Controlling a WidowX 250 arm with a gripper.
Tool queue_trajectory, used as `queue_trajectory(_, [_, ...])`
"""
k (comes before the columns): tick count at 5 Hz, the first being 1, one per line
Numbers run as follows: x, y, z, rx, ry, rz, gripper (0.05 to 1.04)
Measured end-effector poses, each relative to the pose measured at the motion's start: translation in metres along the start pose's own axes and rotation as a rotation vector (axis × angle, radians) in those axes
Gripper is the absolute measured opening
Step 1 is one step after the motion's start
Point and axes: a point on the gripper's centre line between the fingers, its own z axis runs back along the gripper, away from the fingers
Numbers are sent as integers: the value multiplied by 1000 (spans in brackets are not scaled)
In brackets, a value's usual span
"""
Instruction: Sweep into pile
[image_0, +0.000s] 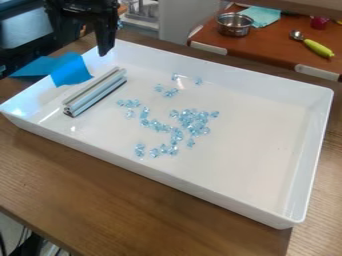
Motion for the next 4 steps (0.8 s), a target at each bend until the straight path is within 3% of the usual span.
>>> queue_trajectory(1, [-8,-2,-18,-9,59,-3,999])
queue_trajectory(3, [-7,-2,-47,-43,105,-11,999])
queue_trajectory(4, [-5,6,-51,-39,91,-16,999])
